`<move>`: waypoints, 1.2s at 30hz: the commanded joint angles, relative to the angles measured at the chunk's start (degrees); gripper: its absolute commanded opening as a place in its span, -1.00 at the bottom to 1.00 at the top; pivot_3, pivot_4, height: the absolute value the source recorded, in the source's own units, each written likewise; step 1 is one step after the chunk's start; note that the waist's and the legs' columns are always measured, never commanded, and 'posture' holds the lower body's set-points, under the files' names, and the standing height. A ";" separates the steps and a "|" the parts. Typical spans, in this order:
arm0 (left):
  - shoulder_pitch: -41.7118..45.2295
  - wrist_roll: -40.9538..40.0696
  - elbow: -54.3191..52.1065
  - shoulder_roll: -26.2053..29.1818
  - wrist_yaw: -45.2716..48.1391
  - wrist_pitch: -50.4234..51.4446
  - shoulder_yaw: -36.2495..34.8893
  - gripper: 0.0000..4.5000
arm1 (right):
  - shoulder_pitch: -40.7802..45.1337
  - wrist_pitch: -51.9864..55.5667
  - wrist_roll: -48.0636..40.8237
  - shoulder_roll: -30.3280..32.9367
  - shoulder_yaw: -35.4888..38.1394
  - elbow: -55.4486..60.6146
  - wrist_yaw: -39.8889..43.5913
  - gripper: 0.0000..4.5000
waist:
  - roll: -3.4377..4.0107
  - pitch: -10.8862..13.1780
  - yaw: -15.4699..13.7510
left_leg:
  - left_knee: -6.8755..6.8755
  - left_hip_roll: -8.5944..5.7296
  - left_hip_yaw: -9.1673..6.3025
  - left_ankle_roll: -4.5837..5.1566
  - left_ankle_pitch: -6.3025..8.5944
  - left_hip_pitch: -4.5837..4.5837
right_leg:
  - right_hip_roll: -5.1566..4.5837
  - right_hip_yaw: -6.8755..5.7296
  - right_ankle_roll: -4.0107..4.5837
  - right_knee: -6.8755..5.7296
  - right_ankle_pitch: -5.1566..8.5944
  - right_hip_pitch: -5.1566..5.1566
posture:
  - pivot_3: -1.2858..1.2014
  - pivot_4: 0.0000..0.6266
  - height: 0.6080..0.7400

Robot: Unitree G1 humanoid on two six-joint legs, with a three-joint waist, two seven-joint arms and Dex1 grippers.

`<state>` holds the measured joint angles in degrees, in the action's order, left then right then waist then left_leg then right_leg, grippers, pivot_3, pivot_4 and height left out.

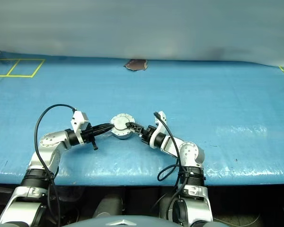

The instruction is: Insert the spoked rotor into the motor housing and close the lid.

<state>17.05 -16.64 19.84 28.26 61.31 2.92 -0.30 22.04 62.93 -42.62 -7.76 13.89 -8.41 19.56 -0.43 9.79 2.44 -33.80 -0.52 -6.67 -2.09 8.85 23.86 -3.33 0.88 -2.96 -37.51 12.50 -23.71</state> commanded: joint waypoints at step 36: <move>-0.76 -35.26 -10.38 -13.71 -18.84 36.05 -22.03 -0.13 | 3.73 -8.01 -25.98 -3.75 10.44 8.84 -8.50 -0.49 | 0.07 0.16 1.29 | -0.04 0.00 -0.16 0.14 0.07 0.80 | 0.08 -0.20 -0.65 0.66 -0.41 -0.25 | 0.03 -0.52 1.00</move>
<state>16.44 -47.95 12.65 15.18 43.44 36.52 -20.46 23.08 55.41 -63.30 -9.03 25.05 -4.59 9.79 -0.36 9.96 3.73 -33.86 -0.52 -6.84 -1.95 8.92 24.66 -3.25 0.68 -3.61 -36.86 12.10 -23.96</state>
